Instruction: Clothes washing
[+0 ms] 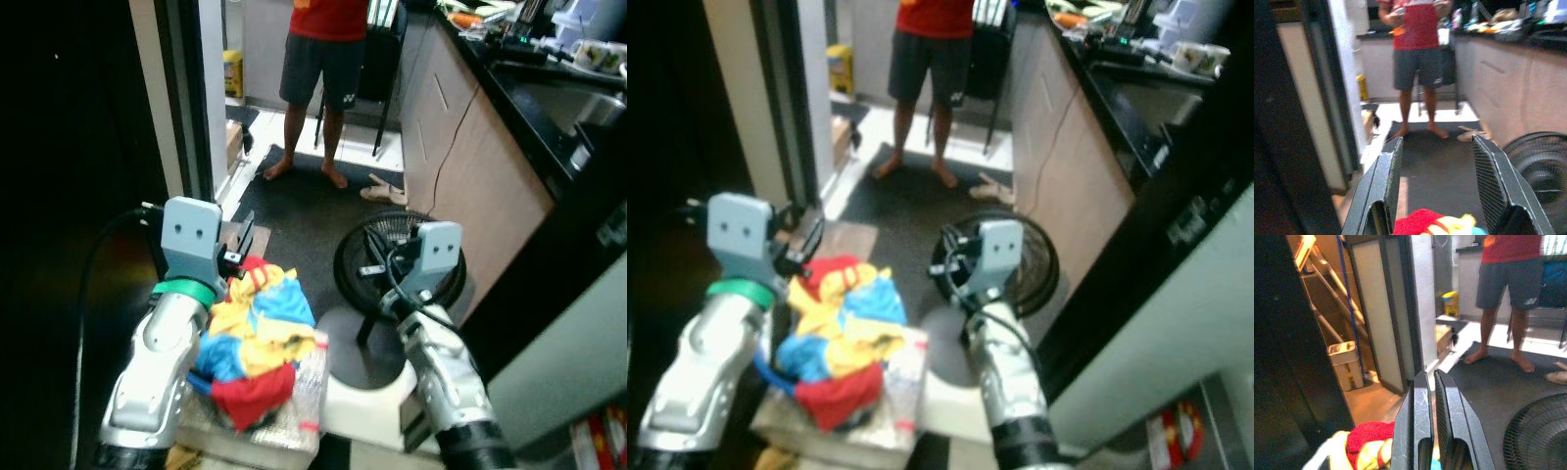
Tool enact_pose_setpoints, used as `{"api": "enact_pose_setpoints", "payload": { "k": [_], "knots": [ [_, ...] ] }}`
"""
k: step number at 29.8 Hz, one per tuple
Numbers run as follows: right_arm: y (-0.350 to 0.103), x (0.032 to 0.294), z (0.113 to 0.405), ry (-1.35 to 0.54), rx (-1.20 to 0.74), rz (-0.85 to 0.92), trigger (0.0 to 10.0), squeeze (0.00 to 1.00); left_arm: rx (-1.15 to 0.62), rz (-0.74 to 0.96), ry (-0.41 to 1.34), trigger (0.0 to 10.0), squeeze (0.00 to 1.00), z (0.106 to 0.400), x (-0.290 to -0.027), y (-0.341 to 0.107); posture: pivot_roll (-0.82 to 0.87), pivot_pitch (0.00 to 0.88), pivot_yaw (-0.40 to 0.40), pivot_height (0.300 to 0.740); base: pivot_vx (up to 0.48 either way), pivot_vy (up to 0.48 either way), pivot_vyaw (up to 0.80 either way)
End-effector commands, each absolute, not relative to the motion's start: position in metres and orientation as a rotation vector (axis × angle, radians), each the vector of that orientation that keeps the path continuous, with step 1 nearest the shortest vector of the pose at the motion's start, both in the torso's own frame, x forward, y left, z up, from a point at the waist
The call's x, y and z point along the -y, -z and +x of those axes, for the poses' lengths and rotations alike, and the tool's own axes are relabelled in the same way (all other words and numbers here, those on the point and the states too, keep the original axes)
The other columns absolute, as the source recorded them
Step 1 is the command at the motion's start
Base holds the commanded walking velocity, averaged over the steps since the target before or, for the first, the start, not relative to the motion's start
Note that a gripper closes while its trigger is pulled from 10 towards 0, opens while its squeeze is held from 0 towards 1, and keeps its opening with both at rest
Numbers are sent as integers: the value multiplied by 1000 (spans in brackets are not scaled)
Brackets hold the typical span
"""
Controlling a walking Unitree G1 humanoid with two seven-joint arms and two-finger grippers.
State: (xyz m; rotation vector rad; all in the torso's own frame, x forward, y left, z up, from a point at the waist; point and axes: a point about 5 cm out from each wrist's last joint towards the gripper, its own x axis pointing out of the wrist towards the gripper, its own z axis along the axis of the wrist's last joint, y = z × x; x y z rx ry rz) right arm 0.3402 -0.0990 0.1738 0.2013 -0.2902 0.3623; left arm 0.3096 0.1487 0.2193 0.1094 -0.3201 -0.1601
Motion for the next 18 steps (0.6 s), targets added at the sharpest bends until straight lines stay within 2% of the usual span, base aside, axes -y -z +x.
{"api": "enact_pose_setpoints", "payload": {
  "k": [1, 6, 13, 18],
  "knots": [
    [-169, 109, 340, -328, 275, 198, 10000, 0, 275, 106, 184, 10000, 0, 309, -144, -211, 58, 24, -28, 731, 0, 0, 0],
    [-168, 110, 340, -324, 271, 200, 10000, 0, 202, 116, 240, 10000, 0, 308, -138, -194, 58, 26, -28, 731, 0, 0, 0],
    [-138, 113, 338, -314, 168, 182, 10000, 0, -53, 175, 270, 10000, 0, 303, -140, -120, 59, 25, -29, 731, 0, 0, 0],
    [-124, 116, 336, -306, 121, 169, 10000, 0, -110, 185, 274, 10000, 0, 299, -141, -104, 59, 25, -29, 731, 0, 0, 0]
  ]
}}
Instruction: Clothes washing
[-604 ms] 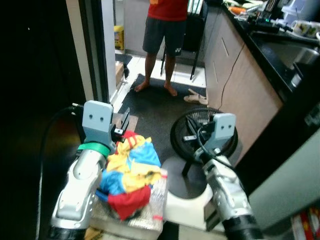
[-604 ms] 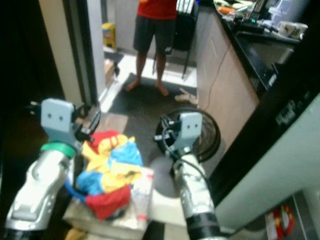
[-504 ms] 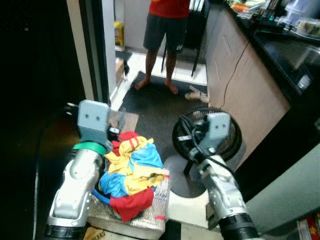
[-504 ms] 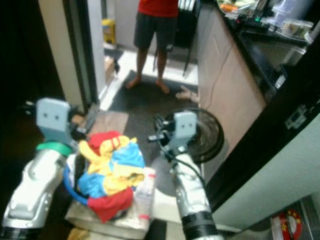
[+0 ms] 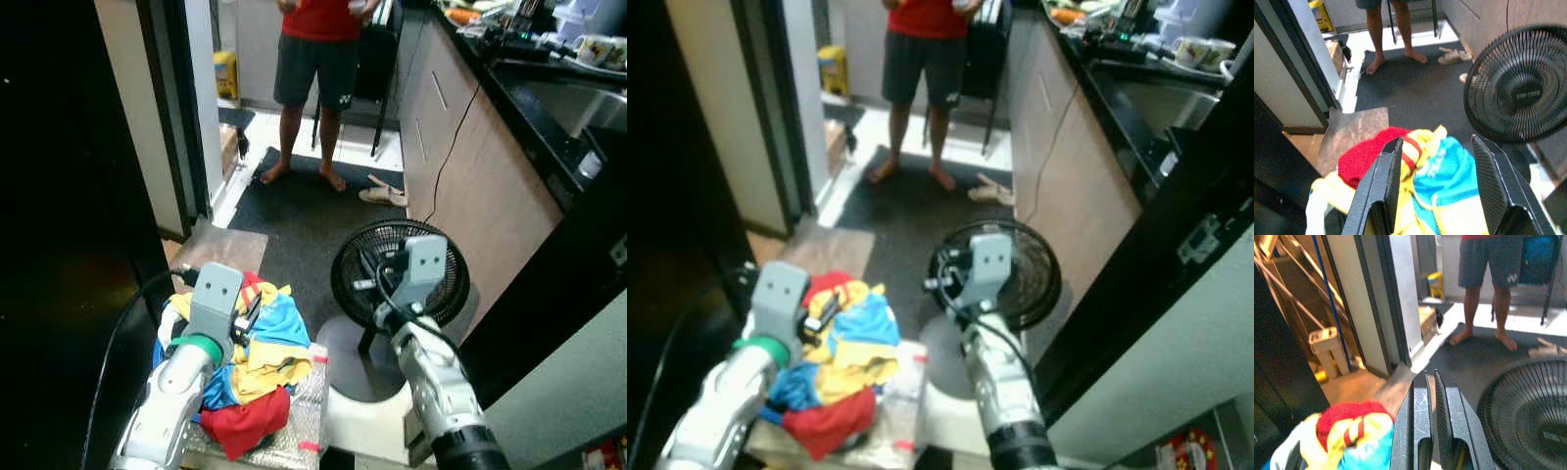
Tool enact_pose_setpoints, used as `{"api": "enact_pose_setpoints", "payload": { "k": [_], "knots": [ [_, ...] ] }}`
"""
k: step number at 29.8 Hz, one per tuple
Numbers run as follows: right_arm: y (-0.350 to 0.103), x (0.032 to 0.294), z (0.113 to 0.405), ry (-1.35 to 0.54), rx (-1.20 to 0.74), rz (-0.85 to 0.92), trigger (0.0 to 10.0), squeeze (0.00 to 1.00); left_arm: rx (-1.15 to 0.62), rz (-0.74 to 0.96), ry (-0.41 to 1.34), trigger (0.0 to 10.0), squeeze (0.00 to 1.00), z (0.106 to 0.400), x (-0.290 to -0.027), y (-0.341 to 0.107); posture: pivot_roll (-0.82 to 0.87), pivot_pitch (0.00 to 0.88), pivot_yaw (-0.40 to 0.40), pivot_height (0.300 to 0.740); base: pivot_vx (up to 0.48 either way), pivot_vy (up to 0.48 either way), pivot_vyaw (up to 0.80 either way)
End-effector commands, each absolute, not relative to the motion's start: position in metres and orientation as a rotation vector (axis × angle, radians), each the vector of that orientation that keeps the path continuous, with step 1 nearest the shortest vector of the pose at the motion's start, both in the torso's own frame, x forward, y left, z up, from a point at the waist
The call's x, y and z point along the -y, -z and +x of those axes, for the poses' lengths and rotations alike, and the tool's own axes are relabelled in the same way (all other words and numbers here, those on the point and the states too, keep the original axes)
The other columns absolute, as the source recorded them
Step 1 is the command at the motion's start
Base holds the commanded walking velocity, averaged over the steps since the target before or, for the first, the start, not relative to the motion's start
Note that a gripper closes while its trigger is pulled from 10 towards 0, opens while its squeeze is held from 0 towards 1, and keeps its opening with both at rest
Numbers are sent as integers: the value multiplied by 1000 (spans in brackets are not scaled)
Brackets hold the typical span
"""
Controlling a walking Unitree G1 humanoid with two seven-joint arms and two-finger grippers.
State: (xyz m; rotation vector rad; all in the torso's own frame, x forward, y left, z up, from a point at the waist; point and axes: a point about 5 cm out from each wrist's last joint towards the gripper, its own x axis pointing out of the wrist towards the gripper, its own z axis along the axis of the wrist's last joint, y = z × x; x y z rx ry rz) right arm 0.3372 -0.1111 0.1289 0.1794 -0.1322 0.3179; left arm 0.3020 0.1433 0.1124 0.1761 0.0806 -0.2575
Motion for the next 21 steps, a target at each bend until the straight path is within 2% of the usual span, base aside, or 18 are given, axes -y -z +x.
{"api": "enact_pose_setpoints", "payload": {
  "k": [1, 5, 7, 9, 12, 14, 19, 21],
  "knots": [
    [-109, 118, 332, -302, 63, 157, 10000, 0, -172, 205, 281, 10000, 0, 295, -141, -87, 58, 25, -30, 731, 0, 0, 0],
    [-82, 123, 324, -291, -32, 128, 10000, 0, -268, 232, 275, 10000, 0, 285, -143, -60, 55, 27, -29, 731, 0, 0, 0],
    [-66, 129, 316, -269, -92, 116, 10000, 0, -315, 284, 216, 10000, 0, 277, -152, -42, 54, 31, -31, 731, 0, 0, 0],
    [-66, 129, 316, -269, -92, 116, 10000, 0, -315, 284, 216, 10000, 0, 277, -152, -42, 54, 31, -31, 731, 0, 0, 0],
    [-53, 137, 311, -201, -125, 98, 10000, 0, -269, 440, 98, 10000, 0, 275, -166, -36, 54, 33, -35, 731, 0, 0, 0],
    [-50, 140, 309, -177, -130, 99, 10000, 0, -245, 467, 80, 10000, 0, 274, -168, -36, 54, 33, -35, 731, 0, 0, 0],
    [-45, 142, 307, -158, -142, 96, 10000, 0, -237, 408, 66, 10000, 0, 271, -171, -35, 55, 31, -35, 731, 0, 0, 0],
    [-41, 139, 302, -164, -141, 75, 10000, 0, -237, 327, 57, 10000, 0, 266, -174, -34, 53, 29, -35, 731, 0, 0, 0]
  ]
}}
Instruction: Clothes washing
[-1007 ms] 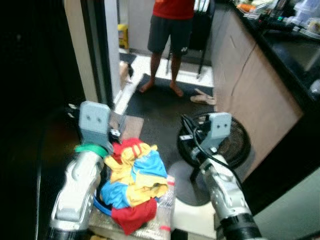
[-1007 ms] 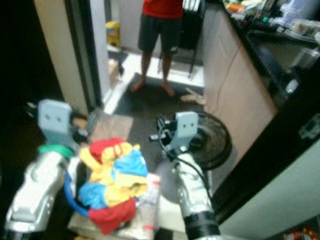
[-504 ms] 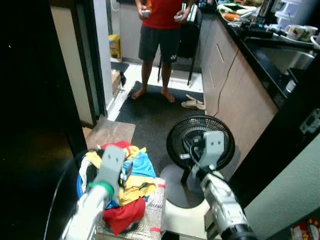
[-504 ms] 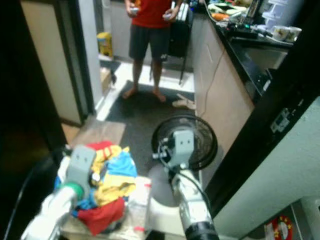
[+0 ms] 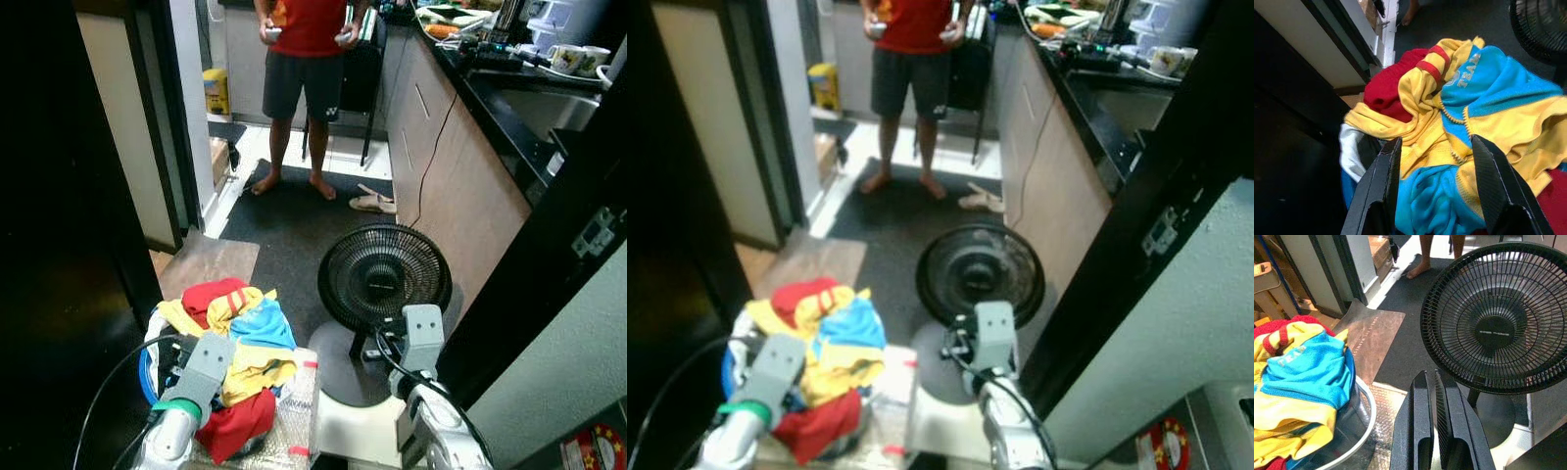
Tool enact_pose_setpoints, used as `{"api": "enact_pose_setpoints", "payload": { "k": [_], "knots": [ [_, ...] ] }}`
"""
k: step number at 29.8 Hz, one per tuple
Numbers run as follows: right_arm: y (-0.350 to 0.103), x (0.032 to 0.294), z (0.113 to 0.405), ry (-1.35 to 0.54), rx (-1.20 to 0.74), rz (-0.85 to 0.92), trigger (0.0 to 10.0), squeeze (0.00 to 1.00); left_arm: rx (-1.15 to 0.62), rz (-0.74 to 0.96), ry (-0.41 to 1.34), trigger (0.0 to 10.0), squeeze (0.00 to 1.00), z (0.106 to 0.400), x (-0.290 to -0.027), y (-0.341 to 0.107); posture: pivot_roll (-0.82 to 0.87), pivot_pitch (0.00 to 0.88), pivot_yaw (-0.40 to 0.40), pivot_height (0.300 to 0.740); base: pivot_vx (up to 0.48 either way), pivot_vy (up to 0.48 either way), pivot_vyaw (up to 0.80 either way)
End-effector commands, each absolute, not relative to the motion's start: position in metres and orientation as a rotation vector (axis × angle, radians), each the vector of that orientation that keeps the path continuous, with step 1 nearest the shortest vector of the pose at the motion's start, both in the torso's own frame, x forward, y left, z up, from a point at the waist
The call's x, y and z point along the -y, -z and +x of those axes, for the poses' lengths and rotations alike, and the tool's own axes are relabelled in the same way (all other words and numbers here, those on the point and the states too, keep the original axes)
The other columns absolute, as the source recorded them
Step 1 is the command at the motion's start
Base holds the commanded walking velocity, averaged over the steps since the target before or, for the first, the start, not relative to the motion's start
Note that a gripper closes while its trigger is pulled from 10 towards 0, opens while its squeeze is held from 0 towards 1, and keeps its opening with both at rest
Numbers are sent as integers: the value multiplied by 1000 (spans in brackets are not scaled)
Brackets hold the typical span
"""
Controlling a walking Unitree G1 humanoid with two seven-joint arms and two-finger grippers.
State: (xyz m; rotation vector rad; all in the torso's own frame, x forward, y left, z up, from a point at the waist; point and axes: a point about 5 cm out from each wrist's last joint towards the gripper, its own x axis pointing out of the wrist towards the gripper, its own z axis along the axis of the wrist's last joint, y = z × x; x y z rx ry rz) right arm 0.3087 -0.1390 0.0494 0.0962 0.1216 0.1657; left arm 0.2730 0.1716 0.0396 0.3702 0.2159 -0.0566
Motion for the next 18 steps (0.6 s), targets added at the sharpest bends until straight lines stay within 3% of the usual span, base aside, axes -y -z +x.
{"api": "enact_pose_setpoints", "payload": {
  "k": [1, 18],
  "knots": [
    [-41, 139, 302, -164, -141, 75, 10000, 0, -237, 327, 57, 10000, 0, 266, -174, -34, 53, 29, -35, 731, 0, 0, 0],
    [-65, 129, 313, -170, 3, 81, 10000, 0, -145, 269, 52, 10000, 0, 274, -164, -47, 41, 11, -37, 706, 0, 0, 0]
  ]
}}
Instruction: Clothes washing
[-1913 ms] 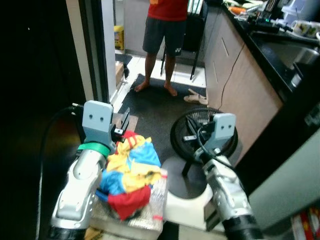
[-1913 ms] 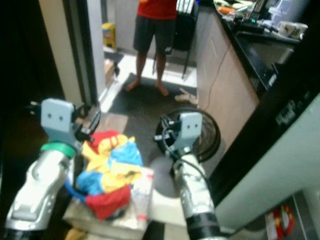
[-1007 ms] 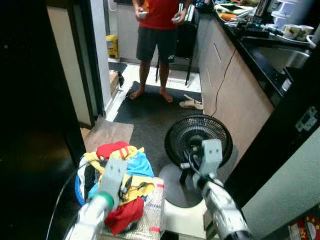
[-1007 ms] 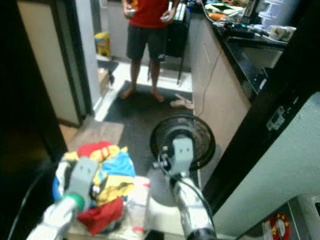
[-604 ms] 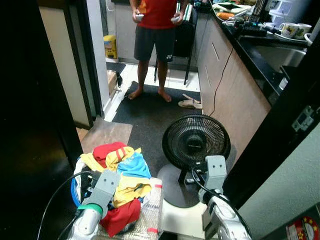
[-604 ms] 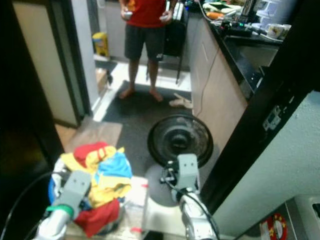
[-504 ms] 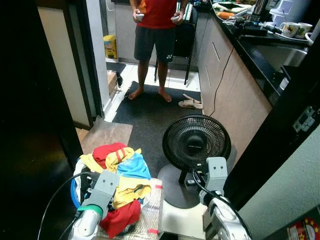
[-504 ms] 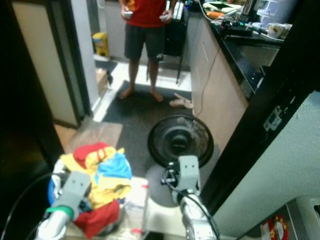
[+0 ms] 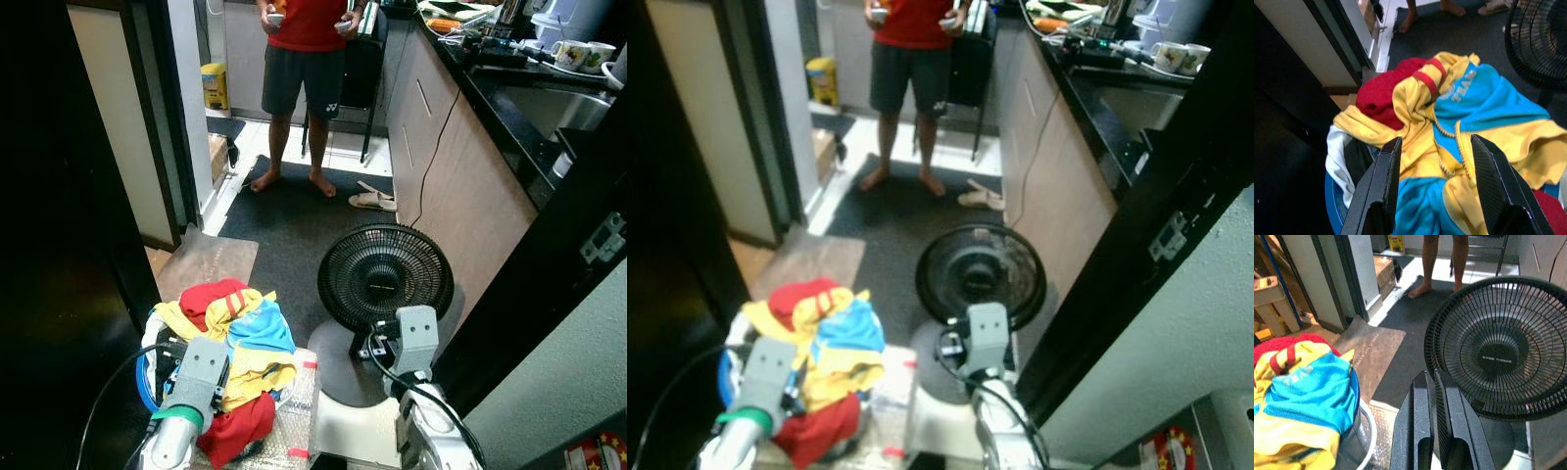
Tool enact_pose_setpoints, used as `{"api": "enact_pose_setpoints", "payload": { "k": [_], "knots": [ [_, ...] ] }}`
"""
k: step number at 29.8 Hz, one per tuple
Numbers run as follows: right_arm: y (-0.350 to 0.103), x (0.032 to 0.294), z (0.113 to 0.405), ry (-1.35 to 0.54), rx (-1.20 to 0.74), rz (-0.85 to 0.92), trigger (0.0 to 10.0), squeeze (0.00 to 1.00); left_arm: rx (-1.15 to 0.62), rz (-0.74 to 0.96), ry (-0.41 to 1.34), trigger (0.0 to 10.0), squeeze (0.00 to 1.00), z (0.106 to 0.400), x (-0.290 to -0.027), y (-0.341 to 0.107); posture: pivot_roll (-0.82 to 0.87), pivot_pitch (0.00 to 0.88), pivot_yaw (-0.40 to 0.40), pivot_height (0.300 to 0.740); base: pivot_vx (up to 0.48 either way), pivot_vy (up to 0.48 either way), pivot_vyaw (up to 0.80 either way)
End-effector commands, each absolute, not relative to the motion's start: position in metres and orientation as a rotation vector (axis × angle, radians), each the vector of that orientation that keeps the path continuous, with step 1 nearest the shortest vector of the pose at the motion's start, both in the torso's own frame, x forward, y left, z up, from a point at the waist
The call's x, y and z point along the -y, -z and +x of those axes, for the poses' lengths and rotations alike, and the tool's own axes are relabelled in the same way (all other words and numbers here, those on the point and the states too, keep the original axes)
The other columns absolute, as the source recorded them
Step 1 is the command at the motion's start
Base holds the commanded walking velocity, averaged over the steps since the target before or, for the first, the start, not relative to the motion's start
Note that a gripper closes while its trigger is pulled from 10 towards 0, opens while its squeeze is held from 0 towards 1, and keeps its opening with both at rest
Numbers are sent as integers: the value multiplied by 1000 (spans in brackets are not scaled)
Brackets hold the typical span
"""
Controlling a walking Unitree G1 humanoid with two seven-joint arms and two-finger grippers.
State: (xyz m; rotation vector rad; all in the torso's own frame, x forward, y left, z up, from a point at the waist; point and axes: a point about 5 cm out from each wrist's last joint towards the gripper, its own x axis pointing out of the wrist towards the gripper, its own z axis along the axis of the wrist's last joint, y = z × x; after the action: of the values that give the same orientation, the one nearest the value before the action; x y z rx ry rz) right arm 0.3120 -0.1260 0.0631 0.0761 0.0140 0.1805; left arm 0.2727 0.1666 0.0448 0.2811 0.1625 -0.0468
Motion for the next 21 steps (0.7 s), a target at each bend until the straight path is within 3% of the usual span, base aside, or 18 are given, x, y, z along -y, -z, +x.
{"api": "enact_pose_setpoints", "payload": {
  "k": [1, 21],
  "knots": [
    [-65, 129, 313, -170, 3, 81, 10000, 0, -145, 269, 52, 10000, 0, 274, -164, -47, 41, 11, -37, 706, 0, 0, 0],
    [-70, 126, 315, -171, 30, 84, 10000, 0, -96, 255, 54, 10000, 0, 282, -164, -60, 42, 4, -32, 661, 0, 0, 0]
  ]
}}
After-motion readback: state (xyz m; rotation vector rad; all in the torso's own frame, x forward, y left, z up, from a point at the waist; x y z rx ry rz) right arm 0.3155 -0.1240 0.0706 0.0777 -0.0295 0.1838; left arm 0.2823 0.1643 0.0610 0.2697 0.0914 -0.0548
